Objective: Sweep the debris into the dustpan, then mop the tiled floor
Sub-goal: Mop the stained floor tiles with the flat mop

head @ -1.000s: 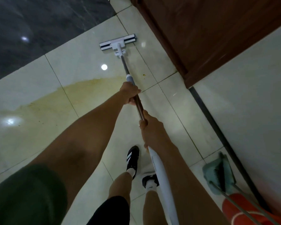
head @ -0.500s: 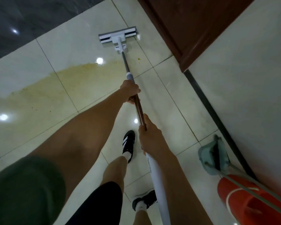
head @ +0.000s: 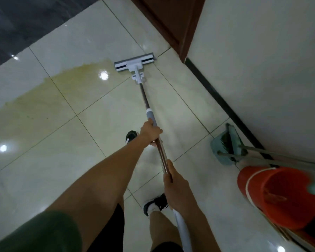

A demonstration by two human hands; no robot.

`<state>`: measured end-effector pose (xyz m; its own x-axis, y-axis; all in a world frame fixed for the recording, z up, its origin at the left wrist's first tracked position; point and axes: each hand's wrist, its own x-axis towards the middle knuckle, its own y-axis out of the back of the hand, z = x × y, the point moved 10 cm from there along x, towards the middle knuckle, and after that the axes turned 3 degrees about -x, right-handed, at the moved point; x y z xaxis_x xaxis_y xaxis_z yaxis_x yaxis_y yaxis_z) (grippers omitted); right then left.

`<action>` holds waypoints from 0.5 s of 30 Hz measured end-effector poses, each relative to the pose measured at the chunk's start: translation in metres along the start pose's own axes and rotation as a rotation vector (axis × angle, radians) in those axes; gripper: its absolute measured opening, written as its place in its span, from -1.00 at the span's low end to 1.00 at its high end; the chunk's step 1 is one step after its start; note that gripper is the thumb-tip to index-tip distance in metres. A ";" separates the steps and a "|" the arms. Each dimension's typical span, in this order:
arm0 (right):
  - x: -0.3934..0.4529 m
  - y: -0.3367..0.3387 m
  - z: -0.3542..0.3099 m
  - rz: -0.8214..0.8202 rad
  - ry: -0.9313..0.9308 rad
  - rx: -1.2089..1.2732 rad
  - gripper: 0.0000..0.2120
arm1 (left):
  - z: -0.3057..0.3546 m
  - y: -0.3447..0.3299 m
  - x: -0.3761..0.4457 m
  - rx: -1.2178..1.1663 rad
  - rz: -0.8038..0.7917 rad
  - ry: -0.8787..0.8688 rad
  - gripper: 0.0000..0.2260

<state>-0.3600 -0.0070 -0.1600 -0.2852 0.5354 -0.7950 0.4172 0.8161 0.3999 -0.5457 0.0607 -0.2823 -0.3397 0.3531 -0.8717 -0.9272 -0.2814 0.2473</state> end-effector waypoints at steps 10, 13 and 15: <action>-0.021 0.007 0.012 0.017 0.014 -0.010 -0.54 | -0.018 -0.019 -0.017 -0.004 -0.014 0.001 -0.43; -0.006 0.005 -0.014 0.043 0.043 -0.029 -0.54 | -0.004 0.004 0.001 0.041 0.013 -0.013 -0.42; 0.006 0.006 -0.037 0.063 0.055 0.001 -0.55 | 0.010 0.021 0.016 0.047 0.016 -0.019 -0.42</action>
<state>-0.3913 0.0095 -0.1458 -0.3053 0.5972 -0.7417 0.4371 0.7799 0.4480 -0.5720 0.0698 -0.2869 -0.3570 0.3657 -0.8595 -0.9278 -0.2454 0.2809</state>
